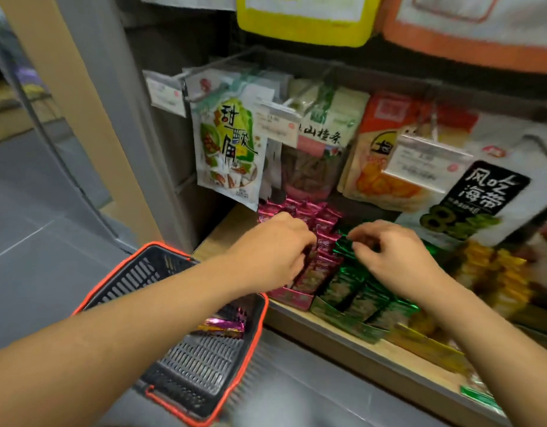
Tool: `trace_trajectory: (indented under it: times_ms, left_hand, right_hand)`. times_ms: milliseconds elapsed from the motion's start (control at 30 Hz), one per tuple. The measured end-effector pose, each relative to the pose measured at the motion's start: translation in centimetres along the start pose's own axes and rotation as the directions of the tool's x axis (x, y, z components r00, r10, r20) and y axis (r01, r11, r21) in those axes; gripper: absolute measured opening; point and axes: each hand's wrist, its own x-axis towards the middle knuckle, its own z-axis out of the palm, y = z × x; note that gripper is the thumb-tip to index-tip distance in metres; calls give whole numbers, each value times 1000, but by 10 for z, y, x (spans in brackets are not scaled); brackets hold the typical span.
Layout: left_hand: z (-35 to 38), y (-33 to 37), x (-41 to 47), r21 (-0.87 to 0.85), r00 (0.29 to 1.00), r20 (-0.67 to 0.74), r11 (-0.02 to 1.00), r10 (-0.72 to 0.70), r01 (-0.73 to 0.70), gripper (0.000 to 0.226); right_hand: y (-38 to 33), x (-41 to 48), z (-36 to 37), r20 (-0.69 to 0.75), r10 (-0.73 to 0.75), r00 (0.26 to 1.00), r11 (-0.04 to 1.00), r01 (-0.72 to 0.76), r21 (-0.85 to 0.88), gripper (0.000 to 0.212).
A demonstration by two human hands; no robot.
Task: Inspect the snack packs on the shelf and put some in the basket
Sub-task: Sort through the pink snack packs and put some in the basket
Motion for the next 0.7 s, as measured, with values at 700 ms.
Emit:
trace_trajectory:
  times_ms: [700]
  left_hand:
    - [52,-13,122,170,947,87,941,-311,293,22]
  right_hand:
    - [21,16,53,327,-24,945,977,92,-193,53]
